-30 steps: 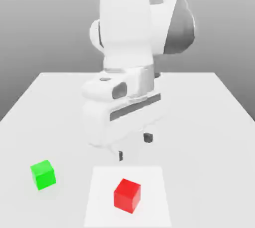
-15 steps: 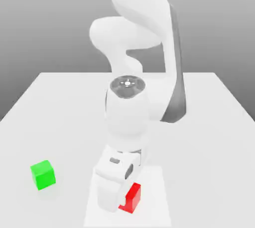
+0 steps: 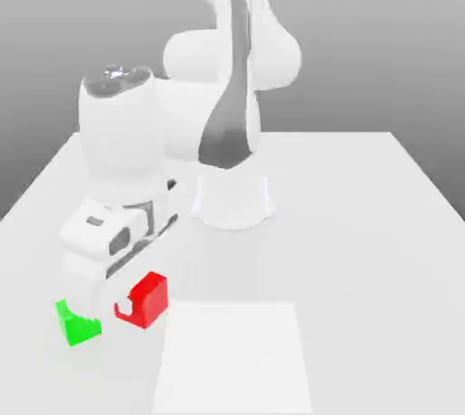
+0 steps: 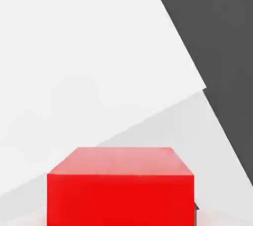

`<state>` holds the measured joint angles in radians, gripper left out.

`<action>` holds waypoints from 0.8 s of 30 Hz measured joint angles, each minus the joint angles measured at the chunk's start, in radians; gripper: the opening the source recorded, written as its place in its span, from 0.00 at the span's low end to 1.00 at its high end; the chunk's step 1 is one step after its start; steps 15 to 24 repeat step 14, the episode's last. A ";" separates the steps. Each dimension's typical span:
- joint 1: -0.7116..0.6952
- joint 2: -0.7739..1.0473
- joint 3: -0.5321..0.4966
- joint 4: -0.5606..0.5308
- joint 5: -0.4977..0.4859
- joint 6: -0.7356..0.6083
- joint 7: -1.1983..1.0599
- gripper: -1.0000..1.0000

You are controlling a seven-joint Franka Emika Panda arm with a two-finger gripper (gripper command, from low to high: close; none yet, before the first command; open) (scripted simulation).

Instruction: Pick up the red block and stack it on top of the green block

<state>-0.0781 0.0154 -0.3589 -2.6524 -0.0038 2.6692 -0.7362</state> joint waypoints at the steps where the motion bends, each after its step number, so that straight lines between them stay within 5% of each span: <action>1: -0.033 -0.012 -0.019 -0.004 -0.006 -0.008 -0.048 0.00; 5: -0.195 -0.006 -0.037 -0.012 0.014 0.003 -0.202 0.00; 10: -0.183 0.128 0.050 -0.005 0.138 0.122 -0.304 0.00; 11: -0.194 0.156 0.066 -0.004 0.163 0.147 -0.322 1.00; 24: -0.194 0.156 0.066 -0.004 0.163 0.147 -0.322 1.00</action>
